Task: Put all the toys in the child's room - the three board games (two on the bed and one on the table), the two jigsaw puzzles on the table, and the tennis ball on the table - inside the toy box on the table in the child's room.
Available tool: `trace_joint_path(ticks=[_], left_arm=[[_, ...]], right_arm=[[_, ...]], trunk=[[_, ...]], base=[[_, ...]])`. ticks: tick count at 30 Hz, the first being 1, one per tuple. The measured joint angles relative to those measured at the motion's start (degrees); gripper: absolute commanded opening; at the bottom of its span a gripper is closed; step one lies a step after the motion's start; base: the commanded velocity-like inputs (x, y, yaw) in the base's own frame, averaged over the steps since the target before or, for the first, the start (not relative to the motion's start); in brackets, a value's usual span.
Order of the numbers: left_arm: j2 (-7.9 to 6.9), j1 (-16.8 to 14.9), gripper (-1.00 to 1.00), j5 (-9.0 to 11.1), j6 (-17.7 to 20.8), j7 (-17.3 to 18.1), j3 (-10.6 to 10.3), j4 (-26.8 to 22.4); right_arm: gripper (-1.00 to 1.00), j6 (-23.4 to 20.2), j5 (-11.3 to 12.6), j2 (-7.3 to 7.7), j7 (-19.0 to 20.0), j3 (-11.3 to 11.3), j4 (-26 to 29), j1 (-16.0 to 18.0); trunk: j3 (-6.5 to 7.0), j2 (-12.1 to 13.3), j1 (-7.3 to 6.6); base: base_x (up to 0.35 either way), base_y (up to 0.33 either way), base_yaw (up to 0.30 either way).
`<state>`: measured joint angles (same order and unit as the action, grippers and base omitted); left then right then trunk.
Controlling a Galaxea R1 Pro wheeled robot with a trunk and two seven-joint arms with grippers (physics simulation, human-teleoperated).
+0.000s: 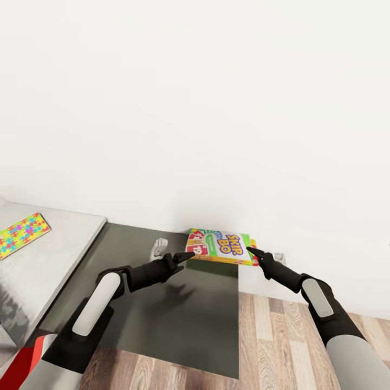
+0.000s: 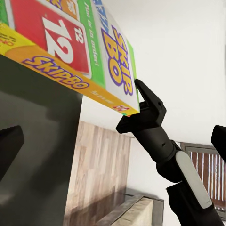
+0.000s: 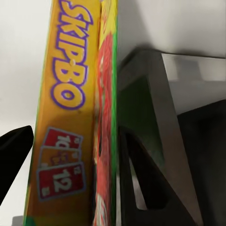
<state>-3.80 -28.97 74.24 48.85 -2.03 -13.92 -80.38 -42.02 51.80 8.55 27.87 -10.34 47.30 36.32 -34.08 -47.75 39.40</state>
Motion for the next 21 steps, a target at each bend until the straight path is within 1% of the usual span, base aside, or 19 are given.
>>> trace_joint_path(ticks=[16, 19, 21], left_arm=[[0.01, 0.0, 1.00, 0.0, 0.0, 0.0, 0.0, -0.1], [0.03, 0.0, 1.00, 0.0, 0.0, 0.0, 0.0, -0.1], [0.04, 0.0, 1.00, 0.0, 0.0, 0.0, 0.0, -0.1]], right_arm=[[-1.00, 0.0, 0.1, 0.00, 0.1, 0.1, 1.4, 0.0], [-1.00, 0.0, 0.1, 0.00, 0.3, 0.0, 1.6, 0.0], [-1.00, 0.0, 0.2, 0.00, 1.3, 0.0, 1.6, 0.0]], trunk=[[2.88, 6.4, -3.52], [3.42, 7.6, -4.18], [3.78, 8.4, -4.62]], base=[[0.000, 0.000, 0.000], [0.000, 0.000, 0.000], [0.000, 0.000, 0.012]])
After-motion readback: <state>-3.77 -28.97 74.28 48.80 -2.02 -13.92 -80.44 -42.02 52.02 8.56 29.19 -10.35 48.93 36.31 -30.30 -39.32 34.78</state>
